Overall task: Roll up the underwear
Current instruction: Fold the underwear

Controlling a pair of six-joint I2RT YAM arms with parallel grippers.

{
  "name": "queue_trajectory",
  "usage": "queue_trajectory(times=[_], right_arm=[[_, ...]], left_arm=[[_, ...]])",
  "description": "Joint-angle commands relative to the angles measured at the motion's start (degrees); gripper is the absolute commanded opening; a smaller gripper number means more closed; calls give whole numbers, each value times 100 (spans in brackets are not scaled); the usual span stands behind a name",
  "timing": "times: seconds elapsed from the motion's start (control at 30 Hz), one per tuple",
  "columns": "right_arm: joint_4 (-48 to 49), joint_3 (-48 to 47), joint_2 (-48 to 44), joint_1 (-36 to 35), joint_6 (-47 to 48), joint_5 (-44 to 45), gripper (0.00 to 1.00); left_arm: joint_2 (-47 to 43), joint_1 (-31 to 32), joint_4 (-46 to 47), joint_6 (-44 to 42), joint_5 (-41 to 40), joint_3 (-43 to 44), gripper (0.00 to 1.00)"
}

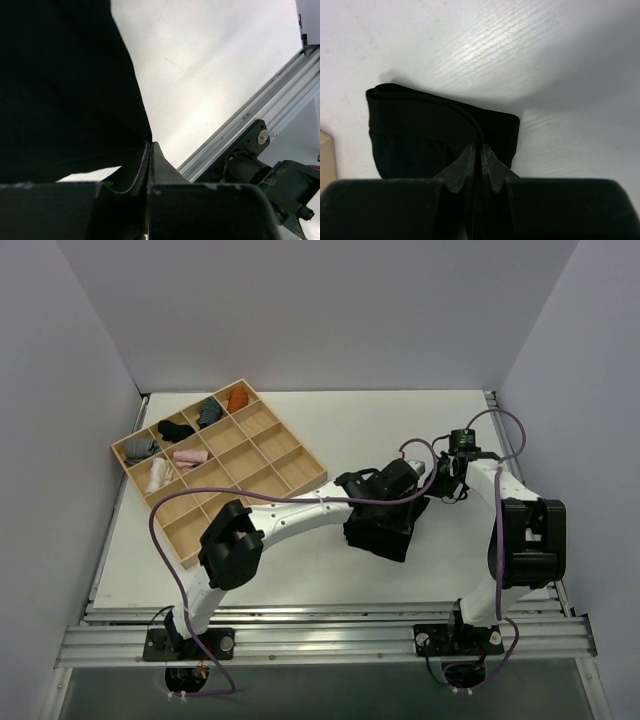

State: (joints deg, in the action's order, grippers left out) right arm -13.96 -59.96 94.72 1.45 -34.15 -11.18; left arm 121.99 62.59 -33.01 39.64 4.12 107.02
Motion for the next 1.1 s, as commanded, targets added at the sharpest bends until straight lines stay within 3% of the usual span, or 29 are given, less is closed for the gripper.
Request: queue_trajectory(times=[0.0,0.77,0.87,1.07], right_arm=[[94,178,-50,39,146,265,0],[148,301,38,373,401,555,0],[165,336,82,391,366,555,1],[104,433,3,400,269,678,13]], left_arm=[[263,61,384,105,212,398,2],[1204,175,348,141,528,372,3],[1142,184,410,141,563,267,8],[1011,175,322,106,634,284,31]])
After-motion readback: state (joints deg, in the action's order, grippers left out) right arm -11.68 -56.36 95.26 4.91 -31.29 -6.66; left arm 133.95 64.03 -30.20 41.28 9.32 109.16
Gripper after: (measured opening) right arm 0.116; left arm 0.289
